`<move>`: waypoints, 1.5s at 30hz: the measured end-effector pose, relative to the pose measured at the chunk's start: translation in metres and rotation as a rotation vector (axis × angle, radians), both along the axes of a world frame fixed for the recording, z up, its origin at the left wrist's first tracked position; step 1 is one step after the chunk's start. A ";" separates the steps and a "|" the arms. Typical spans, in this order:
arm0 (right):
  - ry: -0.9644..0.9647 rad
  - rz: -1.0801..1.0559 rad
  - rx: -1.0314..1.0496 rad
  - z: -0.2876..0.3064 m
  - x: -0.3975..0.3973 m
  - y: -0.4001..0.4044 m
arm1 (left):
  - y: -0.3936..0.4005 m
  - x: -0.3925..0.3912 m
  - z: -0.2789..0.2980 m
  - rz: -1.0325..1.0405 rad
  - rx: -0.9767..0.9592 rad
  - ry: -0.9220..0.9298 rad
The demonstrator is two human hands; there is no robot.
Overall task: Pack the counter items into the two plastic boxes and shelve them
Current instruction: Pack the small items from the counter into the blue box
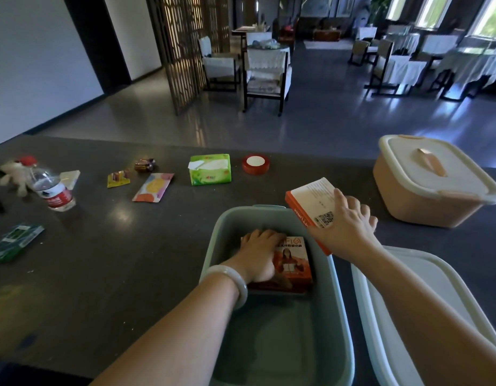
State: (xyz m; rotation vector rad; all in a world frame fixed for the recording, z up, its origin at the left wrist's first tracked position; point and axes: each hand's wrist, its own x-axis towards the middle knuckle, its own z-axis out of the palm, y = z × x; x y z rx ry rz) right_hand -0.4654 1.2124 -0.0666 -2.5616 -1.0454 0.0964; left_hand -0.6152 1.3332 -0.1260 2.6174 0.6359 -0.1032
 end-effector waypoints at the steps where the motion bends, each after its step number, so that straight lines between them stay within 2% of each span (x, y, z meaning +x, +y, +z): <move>1: 0.004 0.000 -0.002 0.000 0.000 0.000 | -0.001 0.000 -0.001 -0.003 -0.006 -0.004; 12: 0.010 0.018 -0.016 -0.003 0.003 -0.002 | -0.006 -0.004 -0.005 0.023 0.042 0.024; 19: 0.009 0.034 -0.039 -0.002 0.003 -0.001 | -0.008 -0.006 -0.002 0.060 0.007 0.042; 26: 0.037 0.048 -0.039 0.002 0.001 -0.004 | -0.012 -0.005 0.027 0.058 0.077 0.076; 28: 0.036 0.061 -0.037 0.005 0.001 -0.004 | -0.008 -0.013 0.047 0.136 0.091 -0.020; 32: 0.022 0.158 0.001 0.014 -0.001 0.001 | 0.017 -0.045 0.075 0.461 0.095 -0.374; 33: 0.025 0.213 0.012 0.016 -0.003 0.004 | 0.023 -0.052 0.076 0.543 0.057 -0.382; 35: 0.046 0.337 0.006 0.019 -0.011 0.012 | 0.030 -0.060 0.070 0.671 -0.139 -0.313; 37: 0.085 0.429 -0.051 0.017 -0.020 0.019 | 0.032 -0.062 0.055 0.700 -0.296 -0.249; 41: 0.102 0.548 -0.150 0.004 -0.031 0.029 | 0.034 -0.066 0.026 0.706 -0.338 -0.311; 45: 0.153 0.661 -0.221 -0.002 -0.032 0.033 | 0.035 -0.066 0.020 0.730 -0.370 -0.364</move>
